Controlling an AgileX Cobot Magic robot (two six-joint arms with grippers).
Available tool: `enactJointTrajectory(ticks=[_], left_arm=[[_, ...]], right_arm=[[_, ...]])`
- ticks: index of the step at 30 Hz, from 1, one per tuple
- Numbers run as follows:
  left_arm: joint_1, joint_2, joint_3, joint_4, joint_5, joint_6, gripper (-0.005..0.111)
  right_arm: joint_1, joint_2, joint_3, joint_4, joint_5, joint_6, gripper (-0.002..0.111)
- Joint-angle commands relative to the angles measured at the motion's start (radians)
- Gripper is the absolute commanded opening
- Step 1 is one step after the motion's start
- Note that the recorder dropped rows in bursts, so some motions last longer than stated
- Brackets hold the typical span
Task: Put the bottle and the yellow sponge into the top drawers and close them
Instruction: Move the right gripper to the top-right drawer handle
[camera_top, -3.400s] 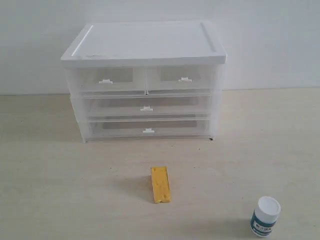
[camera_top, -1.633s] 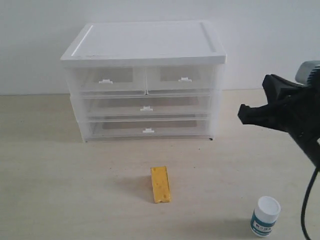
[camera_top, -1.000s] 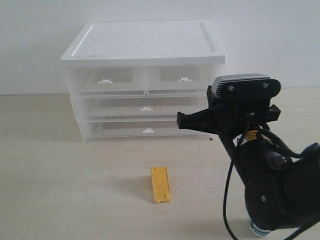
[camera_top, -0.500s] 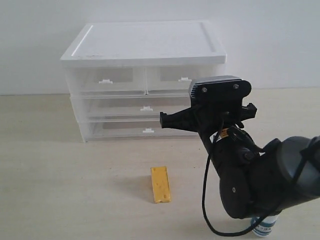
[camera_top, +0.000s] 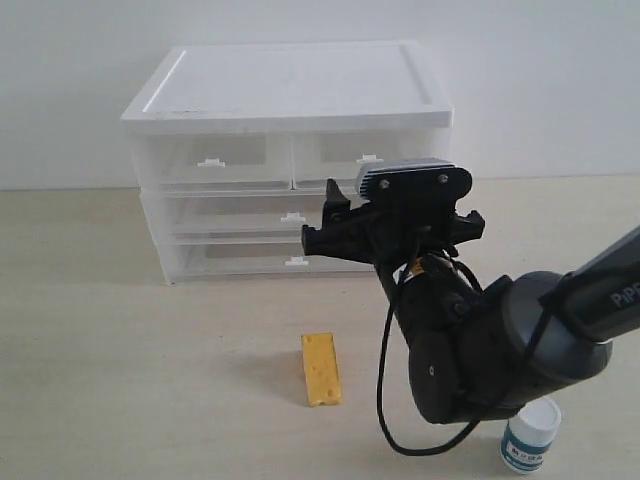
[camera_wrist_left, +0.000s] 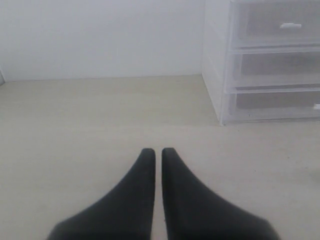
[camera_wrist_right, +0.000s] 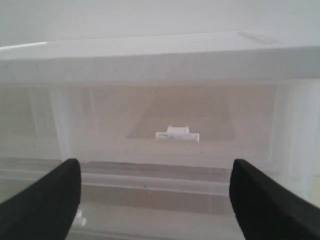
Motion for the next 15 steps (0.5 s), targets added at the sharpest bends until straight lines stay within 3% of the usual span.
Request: enactJointTrajectory(ticks=[1, 15], left_arm=[[0.004, -0.004, 0.004, -0.007, -0.007, 0.0, 0.004], [0.004, -0.004, 0.004, -0.007, -0.007, 0.0, 0.004]], right_arm=[[-0.001, 0.02, -0.058, 0.106, -0.01, -0.074, 0.075], [-0.063, 0.071, -0.161, 0.11, 0.006, -0.137, 0.075]])
